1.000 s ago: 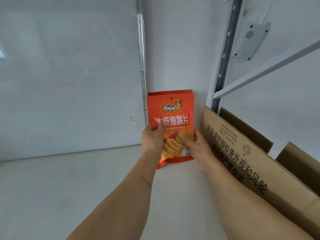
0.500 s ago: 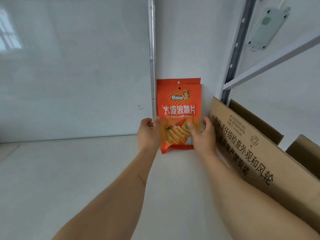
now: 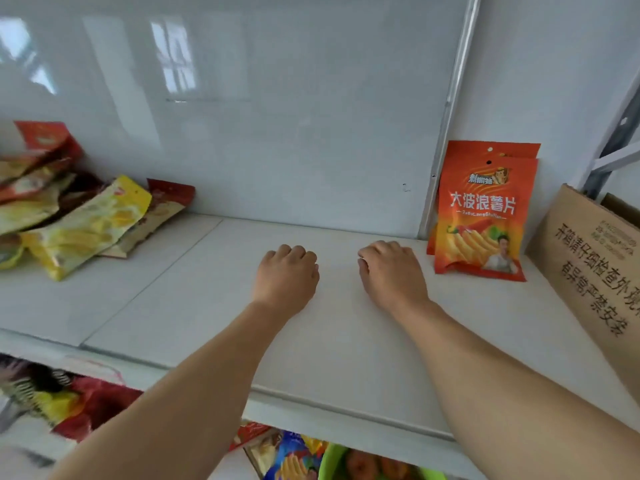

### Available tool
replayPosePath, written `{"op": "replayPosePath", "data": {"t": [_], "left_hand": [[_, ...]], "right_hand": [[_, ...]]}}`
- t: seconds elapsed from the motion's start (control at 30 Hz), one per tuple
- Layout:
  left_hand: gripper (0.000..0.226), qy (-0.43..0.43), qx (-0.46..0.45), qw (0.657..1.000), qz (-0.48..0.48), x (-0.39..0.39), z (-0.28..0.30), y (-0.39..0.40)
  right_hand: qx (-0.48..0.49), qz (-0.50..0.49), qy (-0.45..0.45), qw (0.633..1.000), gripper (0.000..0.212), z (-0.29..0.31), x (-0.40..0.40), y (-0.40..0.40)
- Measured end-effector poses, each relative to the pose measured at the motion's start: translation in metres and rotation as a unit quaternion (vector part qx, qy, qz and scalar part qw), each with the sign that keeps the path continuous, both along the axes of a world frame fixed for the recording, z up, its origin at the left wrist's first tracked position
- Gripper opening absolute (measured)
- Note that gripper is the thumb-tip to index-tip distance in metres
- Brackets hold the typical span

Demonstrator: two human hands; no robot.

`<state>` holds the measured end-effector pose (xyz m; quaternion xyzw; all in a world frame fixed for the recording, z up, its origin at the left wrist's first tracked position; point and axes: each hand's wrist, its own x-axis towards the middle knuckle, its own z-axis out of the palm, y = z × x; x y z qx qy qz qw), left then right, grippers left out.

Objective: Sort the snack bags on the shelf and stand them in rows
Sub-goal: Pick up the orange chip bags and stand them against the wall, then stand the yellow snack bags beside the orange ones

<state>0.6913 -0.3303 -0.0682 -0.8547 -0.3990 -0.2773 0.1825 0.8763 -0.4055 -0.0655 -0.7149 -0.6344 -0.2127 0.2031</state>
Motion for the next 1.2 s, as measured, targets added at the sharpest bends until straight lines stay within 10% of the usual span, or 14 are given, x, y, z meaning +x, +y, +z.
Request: {"op": "replayPosePath", "data": {"t": [0.67, 0.97, 1.2], "left_hand": [[0.031, -0.122, -0.026, 0.989, 0.084, -0.357, 0.031, 0.123], [0.043, -0.313, -0.230, 0.914, 0.116, -0.404, 0.052, 0.210], [0.065, -0.323, -0.347, 0.880, 0.042, -0.429, 0.064, 0.265]], "right_hand": [[0.000, 0.065, 0.189, 0.980, 0.025, 0.033, -0.365, 0.178], [0.032, -0.057, 0.485, 0.872, 0.070, 0.030, -0.417, 0.276], [0.122, -0.013, 0.591, 0.798, 0.016, 0.032, -0.429, 0.310]]}}
